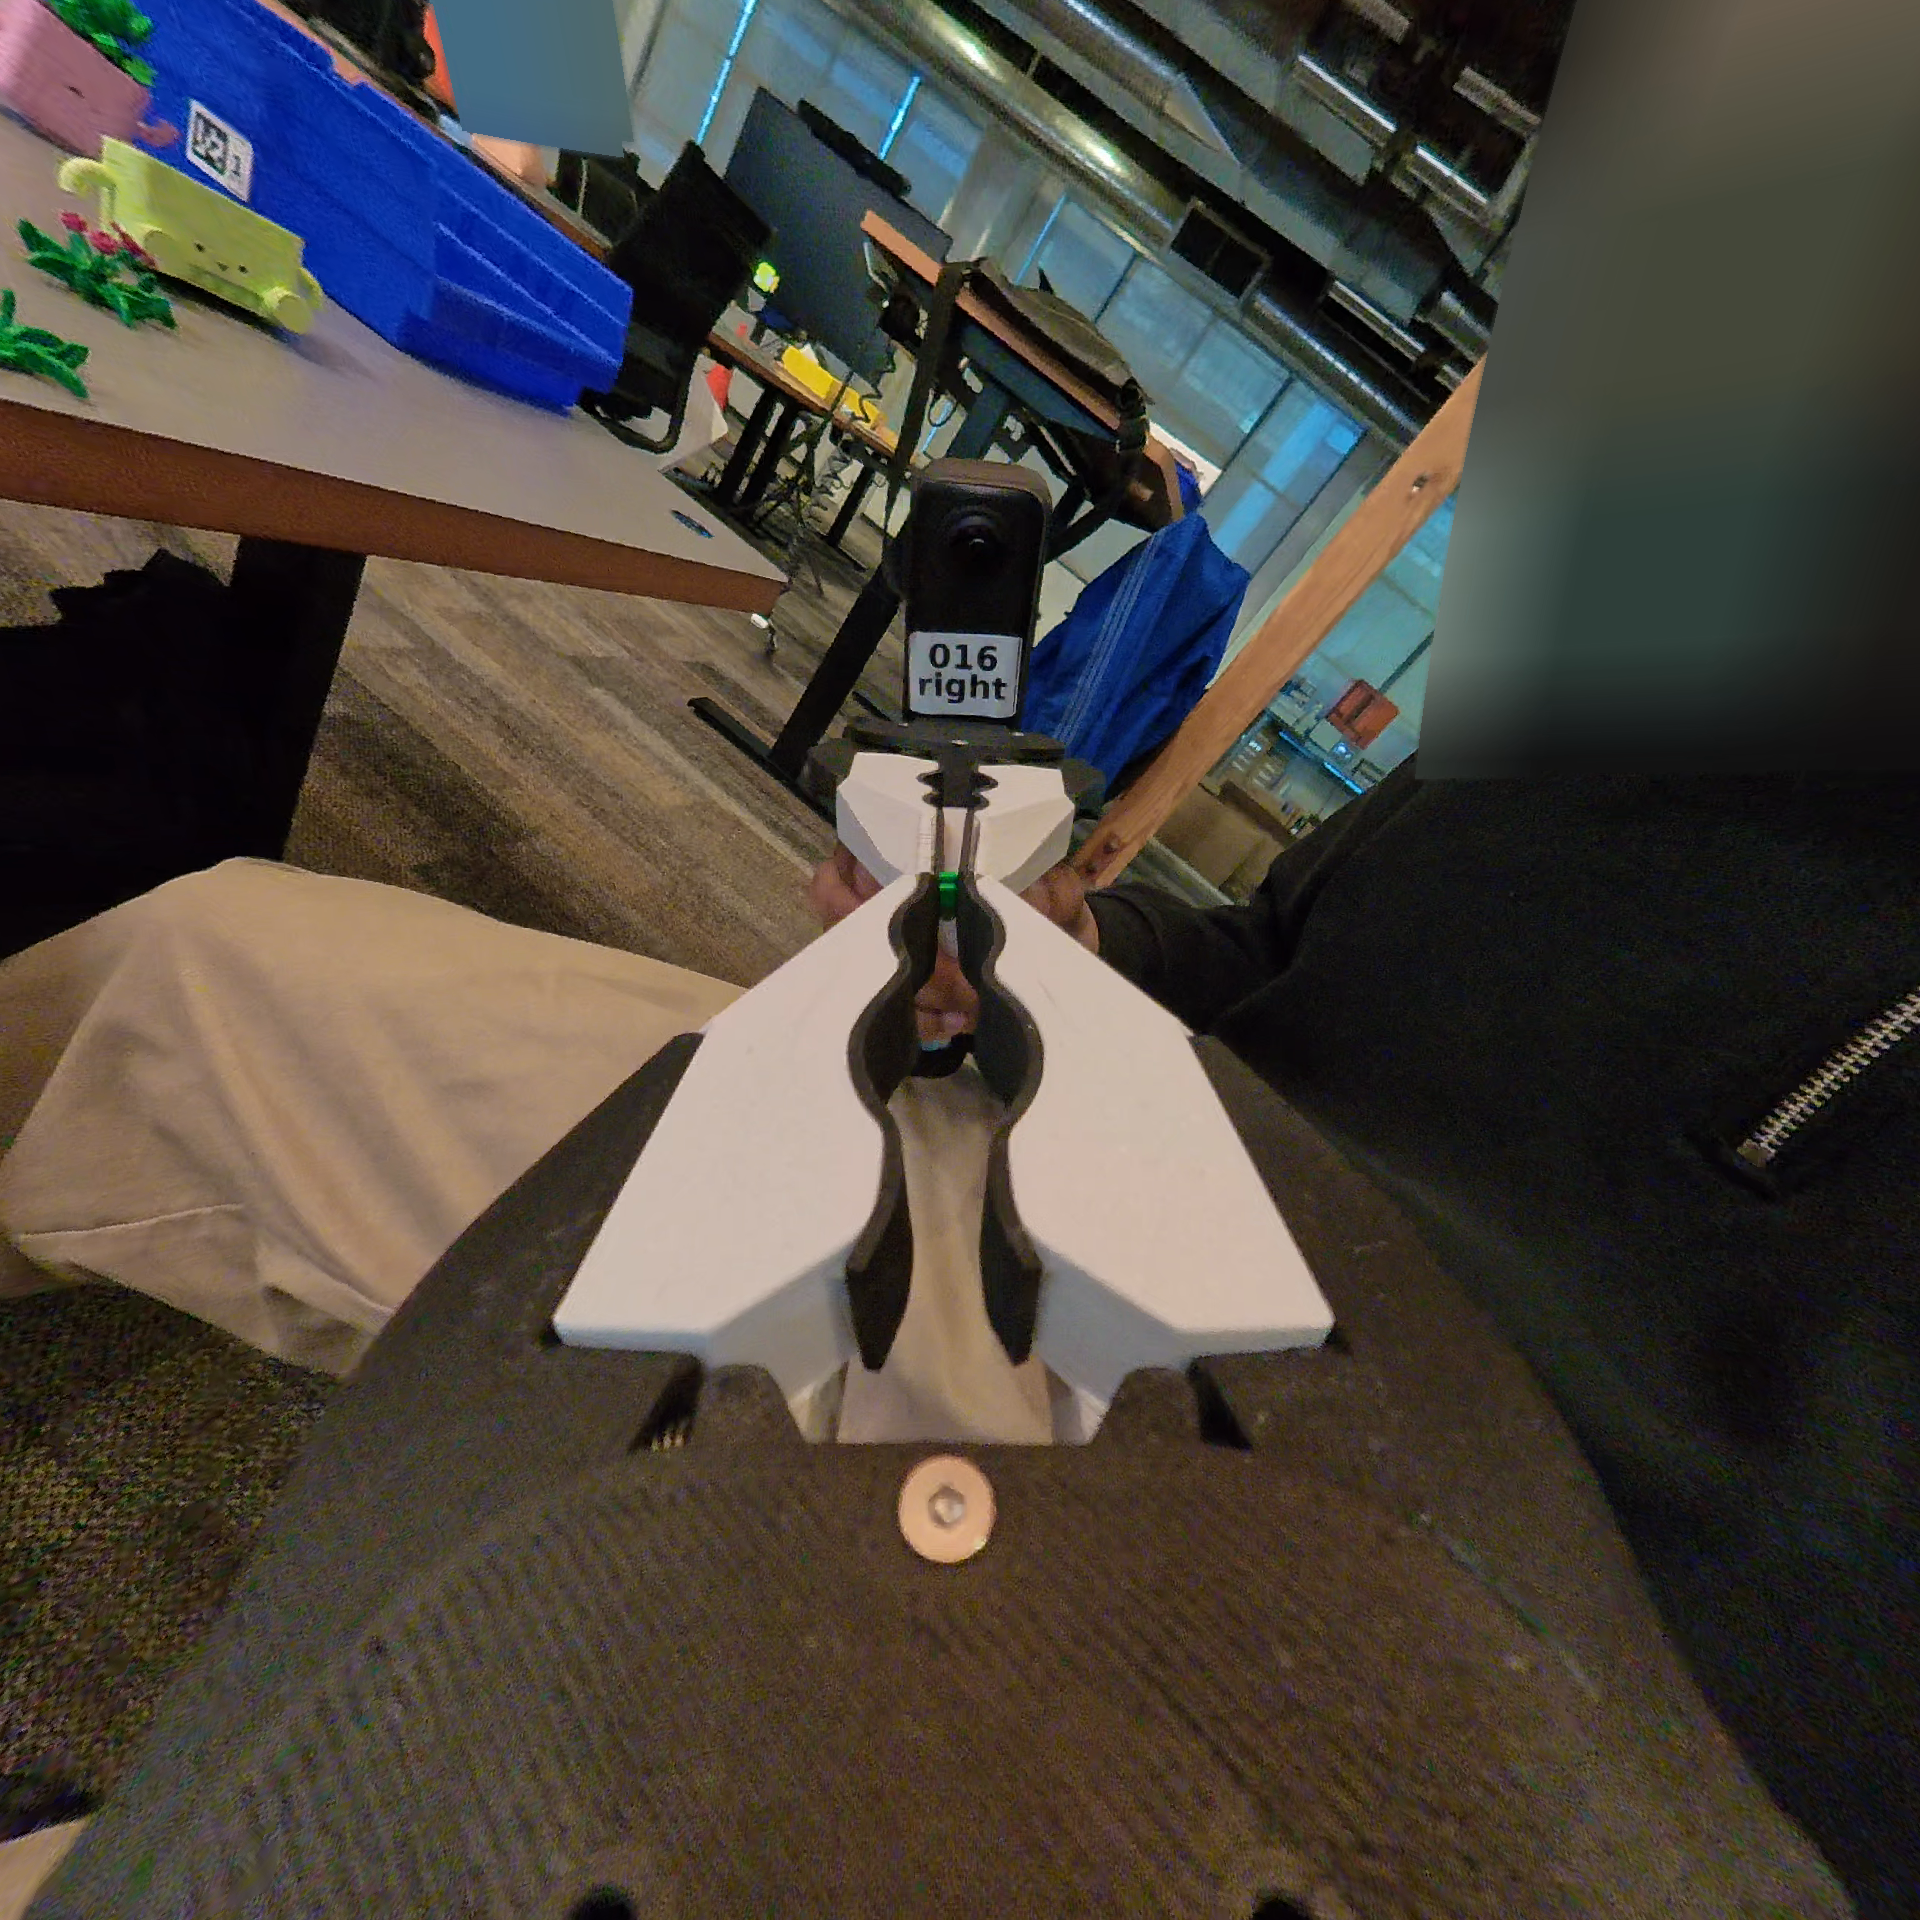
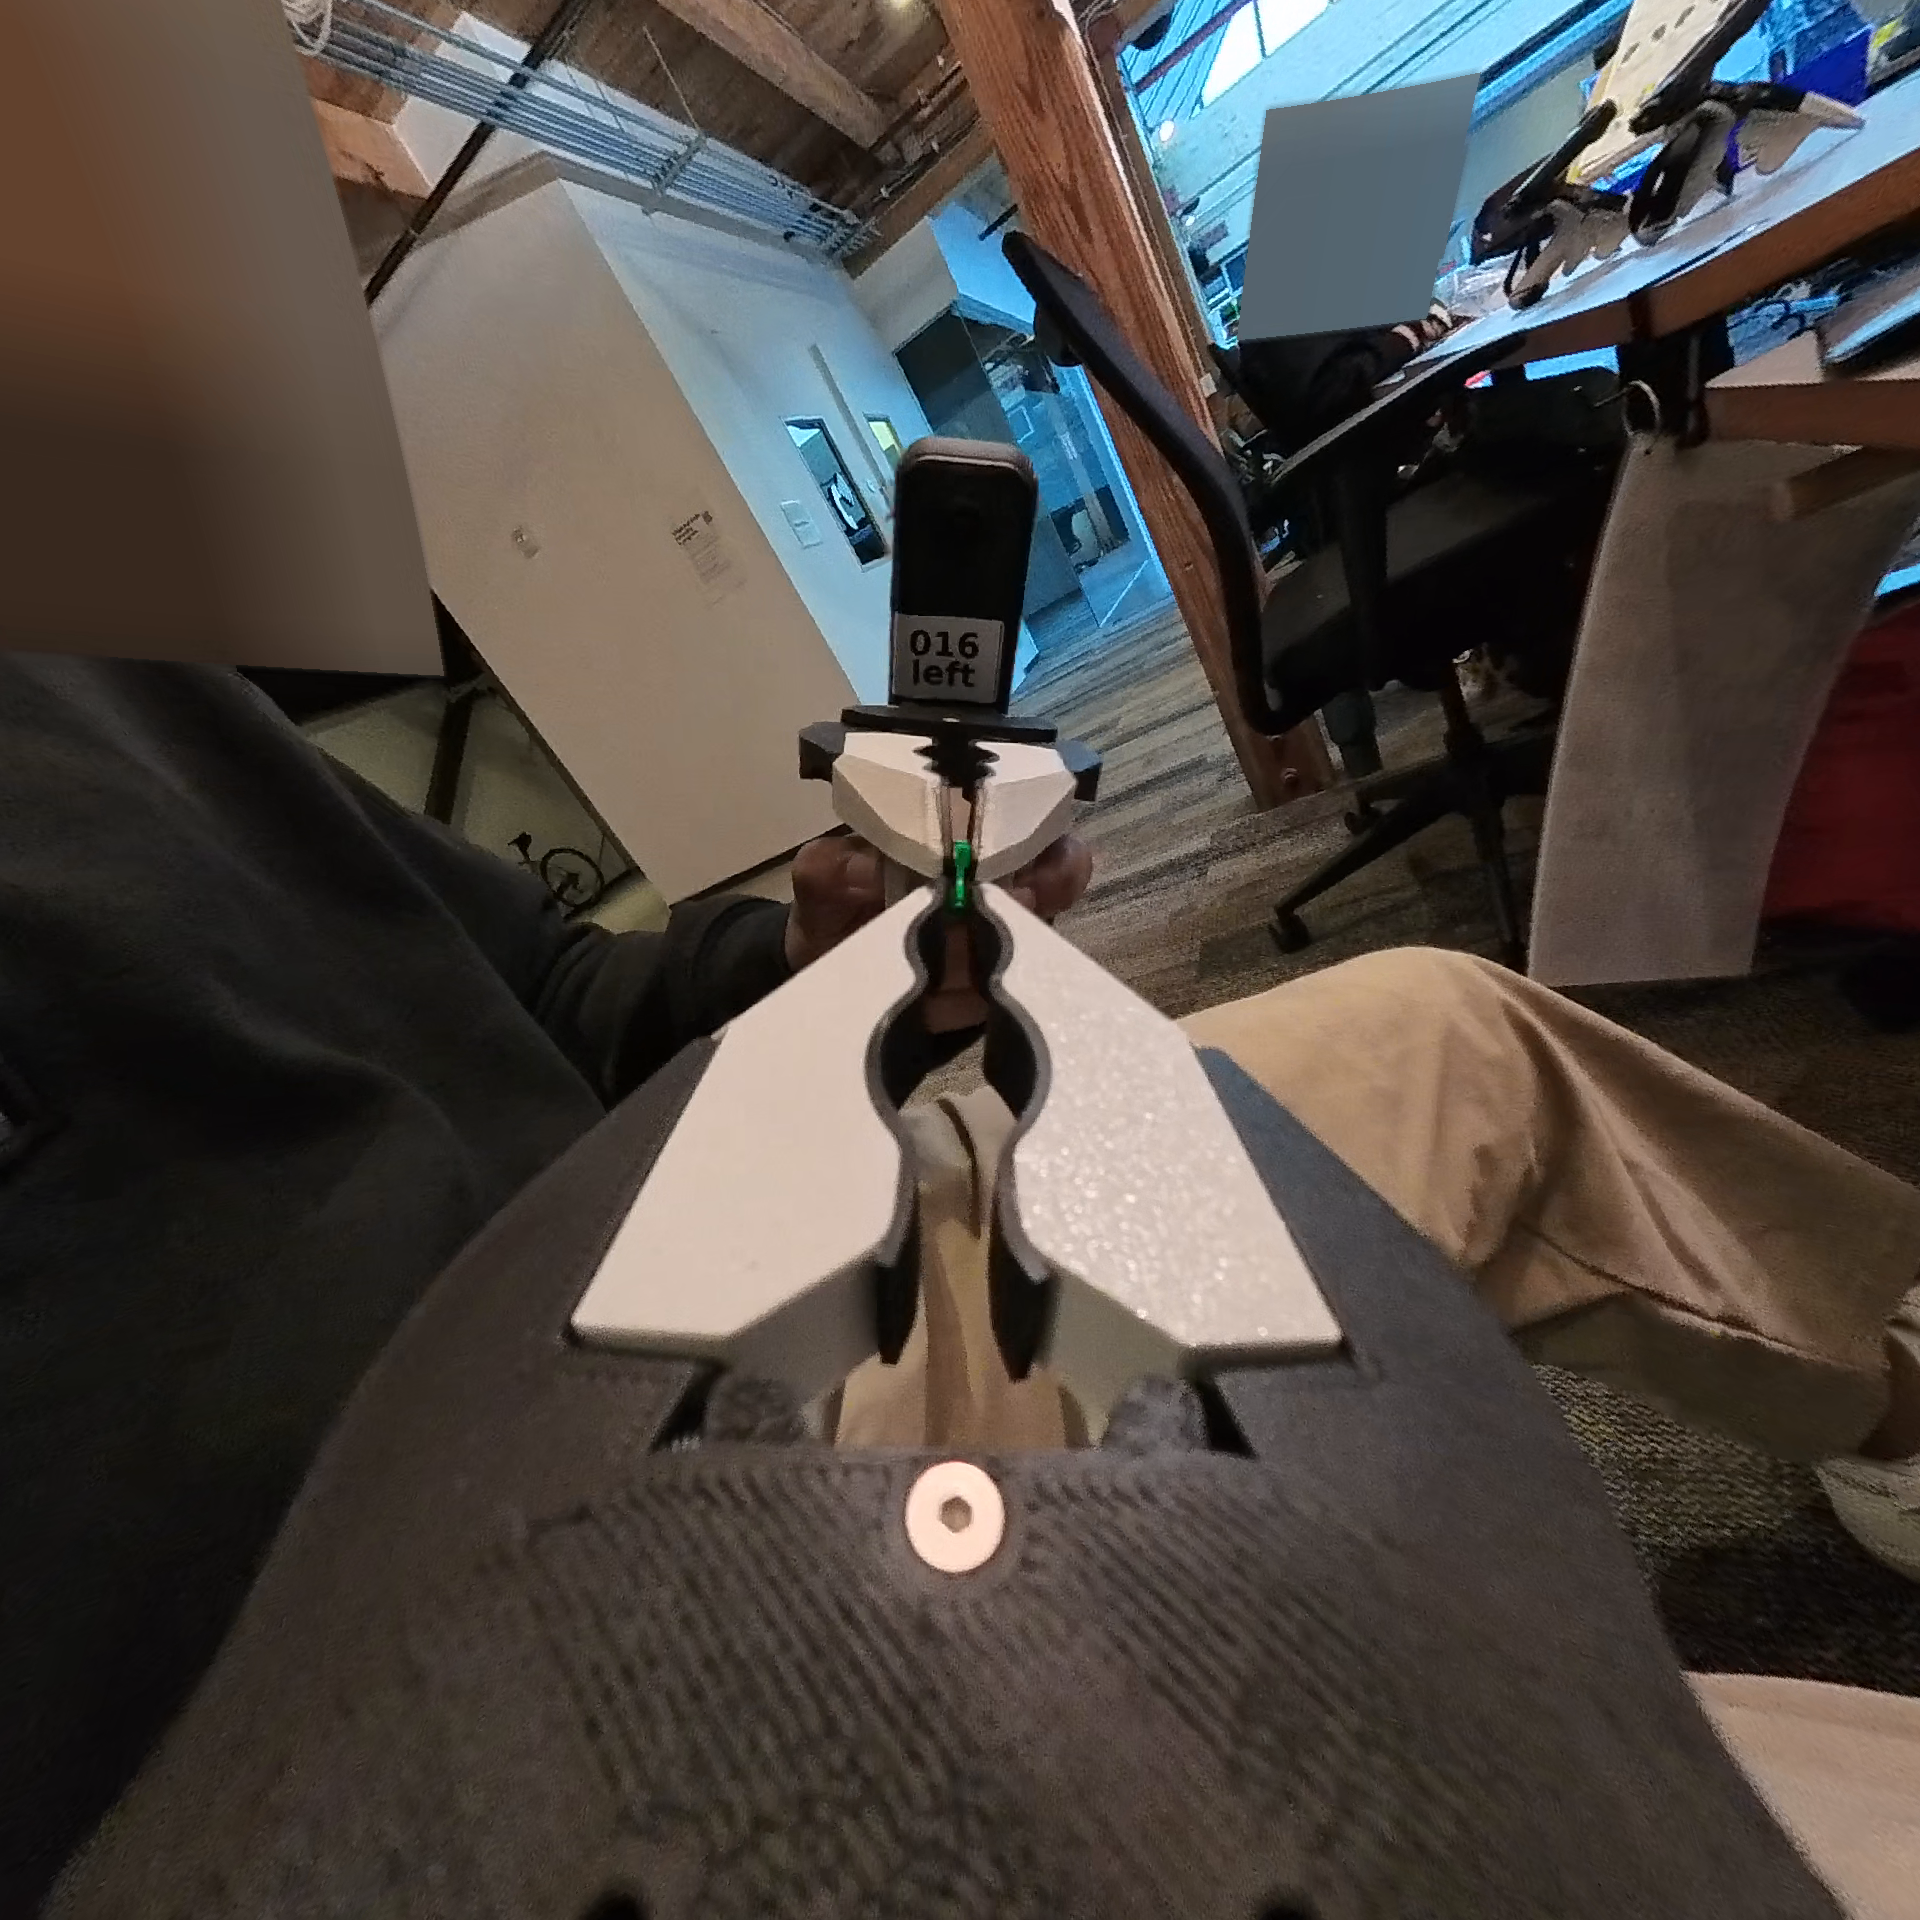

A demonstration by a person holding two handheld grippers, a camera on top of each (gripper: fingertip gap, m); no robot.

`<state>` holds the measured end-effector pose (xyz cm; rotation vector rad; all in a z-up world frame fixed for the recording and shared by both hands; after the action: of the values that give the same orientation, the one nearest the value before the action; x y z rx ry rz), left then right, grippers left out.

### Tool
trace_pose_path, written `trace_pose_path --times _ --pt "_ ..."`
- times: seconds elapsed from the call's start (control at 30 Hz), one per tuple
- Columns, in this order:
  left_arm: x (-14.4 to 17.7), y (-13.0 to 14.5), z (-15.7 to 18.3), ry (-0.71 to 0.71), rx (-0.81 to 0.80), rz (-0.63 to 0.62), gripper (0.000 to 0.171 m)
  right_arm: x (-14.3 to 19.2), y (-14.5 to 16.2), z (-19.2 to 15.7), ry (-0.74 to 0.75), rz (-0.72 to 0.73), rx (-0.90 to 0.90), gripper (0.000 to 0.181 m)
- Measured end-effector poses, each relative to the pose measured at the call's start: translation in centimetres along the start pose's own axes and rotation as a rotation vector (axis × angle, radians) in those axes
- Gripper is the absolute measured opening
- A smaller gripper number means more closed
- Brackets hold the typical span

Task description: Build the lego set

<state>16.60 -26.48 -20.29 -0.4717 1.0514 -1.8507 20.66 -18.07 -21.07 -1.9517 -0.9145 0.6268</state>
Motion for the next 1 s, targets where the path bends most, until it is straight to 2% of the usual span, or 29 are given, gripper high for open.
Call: trace_pose_path --times 0.1,0.2,0.27,0.4,0.5,0.57,0.67,0.77,0.87,0.93,1.0 --pt "-0.1 0.1 -0.7 -0.032 0.0 0.004 0.002 0.2 0.1 0.6 0.021 -0.005 -0.035 0.0" --pt "0.1 0.0 -1.8 -0.106 -0.024 -0.002 0.033 0.8 0.0 1.6 0.034 0.019 -0.099 0.0" --pt "0.5 -0.1 -2.6 -0.141 -0.019 0.004 0.039 1.5 0.0 2.7 0.064 0.042 -0.129 0.0" --pt "1.5 -0.1 -5.0 -0.17 0.047 0.008 0.038 3.6 0.1 5.6 0.173 0.093 -0.146 0.001" --pt "2.1 0.8 -7.9 -0.221 0.108 -0.05 0.036 5.1 0.2 8.3 0.266 0.094 -0.105 0.001" --pt "2.0 2.1 -9.1 -0.179 0.172 -0.122 0.015 5.4 0.2 10.1 0.326 0.075 -0.069 0.001" --pt "1.1 2.6 -11.4 -0.162 0.202 -0.139 0.016 5.4 -0.9 12.3 0.312 0.099 -0.143 0.001" --pt "-0.7 0.7 -14.2 -0.168 0.122 -0.241 0.019 6.8 -3.9 14.6 0.354 0.179 -0.115 0.001" --pt "-2.9 -3.5 -16.3 -0.18 -0.093 -0.37 0.019 7.6 -7.8 16.0 0.377 0.192 -0.032 0.0" --pt "-4.0 -5.7 -18.0 -0.202 -0.249 -0.412 0.016 7.8 -10.2 16.8 0.416 0.148 0.049 0.0" --pt "-5.1 -7.1 -20.0 -0.2 -0.328 -0.448 0.015 8.4 -10.3 19.1 0.553 0.022 0.079 0.001"
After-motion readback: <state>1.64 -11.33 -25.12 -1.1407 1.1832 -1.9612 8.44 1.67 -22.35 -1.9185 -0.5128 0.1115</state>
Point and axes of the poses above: each gripper's, where its closed fingertips meet, x back along the fingers, y out of its underside, z = x × y across the jaws, the point moved 5 cm from there along x, back along the fingers, and after that the axes turned 7 degrees about y, right-handed, at the moved point
